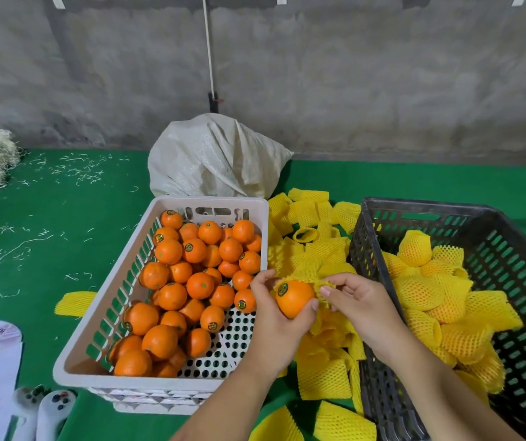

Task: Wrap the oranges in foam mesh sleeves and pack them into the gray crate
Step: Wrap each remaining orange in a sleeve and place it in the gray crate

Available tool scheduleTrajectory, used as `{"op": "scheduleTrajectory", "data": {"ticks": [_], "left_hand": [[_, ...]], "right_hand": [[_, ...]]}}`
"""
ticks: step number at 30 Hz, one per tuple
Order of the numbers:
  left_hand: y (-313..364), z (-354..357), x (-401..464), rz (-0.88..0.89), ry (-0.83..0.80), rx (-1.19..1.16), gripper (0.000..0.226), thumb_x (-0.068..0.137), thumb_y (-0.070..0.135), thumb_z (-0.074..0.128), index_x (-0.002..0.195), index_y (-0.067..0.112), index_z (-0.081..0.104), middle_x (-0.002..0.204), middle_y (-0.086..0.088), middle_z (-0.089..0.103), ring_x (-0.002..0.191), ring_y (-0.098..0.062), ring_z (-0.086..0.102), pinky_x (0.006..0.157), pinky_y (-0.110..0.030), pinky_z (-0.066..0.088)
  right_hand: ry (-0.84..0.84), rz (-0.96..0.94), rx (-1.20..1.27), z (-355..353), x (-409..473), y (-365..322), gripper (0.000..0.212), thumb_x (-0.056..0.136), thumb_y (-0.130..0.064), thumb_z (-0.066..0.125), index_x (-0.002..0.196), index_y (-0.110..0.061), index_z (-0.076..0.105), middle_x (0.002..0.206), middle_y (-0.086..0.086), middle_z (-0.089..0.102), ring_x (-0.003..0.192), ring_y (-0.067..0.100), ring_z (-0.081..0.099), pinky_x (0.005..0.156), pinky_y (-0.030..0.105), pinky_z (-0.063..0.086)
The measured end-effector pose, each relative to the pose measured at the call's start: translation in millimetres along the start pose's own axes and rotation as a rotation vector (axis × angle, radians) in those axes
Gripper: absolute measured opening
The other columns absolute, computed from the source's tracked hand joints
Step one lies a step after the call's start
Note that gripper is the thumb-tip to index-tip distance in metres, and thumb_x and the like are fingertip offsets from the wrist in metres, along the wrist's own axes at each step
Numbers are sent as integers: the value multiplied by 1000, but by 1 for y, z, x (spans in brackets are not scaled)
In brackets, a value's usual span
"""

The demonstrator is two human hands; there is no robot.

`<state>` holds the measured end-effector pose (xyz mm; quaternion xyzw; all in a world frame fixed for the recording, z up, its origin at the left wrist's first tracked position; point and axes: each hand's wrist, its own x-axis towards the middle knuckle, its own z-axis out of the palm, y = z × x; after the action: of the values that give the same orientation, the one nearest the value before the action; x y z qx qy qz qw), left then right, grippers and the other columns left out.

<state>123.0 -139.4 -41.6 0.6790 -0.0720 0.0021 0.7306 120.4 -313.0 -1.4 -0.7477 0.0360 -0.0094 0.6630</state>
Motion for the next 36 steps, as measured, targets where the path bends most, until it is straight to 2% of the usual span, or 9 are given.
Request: {"op": "scheduleTrajectory", "data": {"ticks": [2,4,11,14,18,24,29,32,36], "left_hand": [[0,0,1,10,0,140,77,83,58,78,143,51,32,146,17,35,131,4,48,100,-16,50],[3,-1,1,-11,-15,154,72,80,66,74,141,54,37,141,24,31,129,13,42,95,-8,48],[0,-14,1,-83,-291,-62,73,92,32,74,148,55,32,131,8,64,116,-13,66,97,-33,56],[-2,-3,-4,13,-103,63,72,86,42,85,145,50,44,133,10,63,122,-12,64,101,-34,56],[-4,0,-11,68,189,310,76,66,66,85,130,50,46,121,6,49,125,5,35,91,-7,42],[-3,-2,-8,23,132,155,60,79,39,77,123,44,37,108,-11,59,100,-33,62,79,-49,55],[-7,-15,-5,-35,-239,81,82,90,30,65,156,49,21,141,27,54,134,-5,54,108,-27,47],[-9,-17,-1,-33,-189,74,75,93,46,74,156,46,34,152,13,52,140,-13,53,115,-45,47],[-5,-15,-2,-39,-51,37,71,86,46,87,141,33,44,134,6,65,119,-24,69,97,-48,59]], "right_hand": [[-53,-23,31,0,-11,0,18,90,-25,74,107,-20,76,92,-6,78,86,2,71,77,18,55],[-81,-16,53,-1,-15,1,24,85,-33,73,107,-24,76,93,-4,78,88,5,71,79,22,56],[-91,15,-12,-6,-7,11,16,98,-23,68,107,-34,75,98,3,75,89,20,70,84,37,60],[-12,13,77,-8,-7,7,19,97,-23,69,104,-39,76,96,-2,76,88,11,69,80,30,55],[-133,69,252,-8,-15,3,13,84,-27,81,97,-30,80,91,0,75,85,8,67,77,27,51],[-322,23,110,-3,-19,4,26,82,-19,77,106,-24,66,103,2,68,95,15,63,84,30,53],[-312,-12,89,4,-18,10,44,81,-24,79,119,-29,58,122,2,69,116,24,67,93,40,58],[-235,-16,118,1,-15,9,52,79,-36,82,123,-41,54,120,-17,67,112,14,69,83,26,57],[-212,-90,8,6,-15,10,58,77,-48,82,127,-53,53,115,-41,60,108,-6,67,79,18,56]]}}
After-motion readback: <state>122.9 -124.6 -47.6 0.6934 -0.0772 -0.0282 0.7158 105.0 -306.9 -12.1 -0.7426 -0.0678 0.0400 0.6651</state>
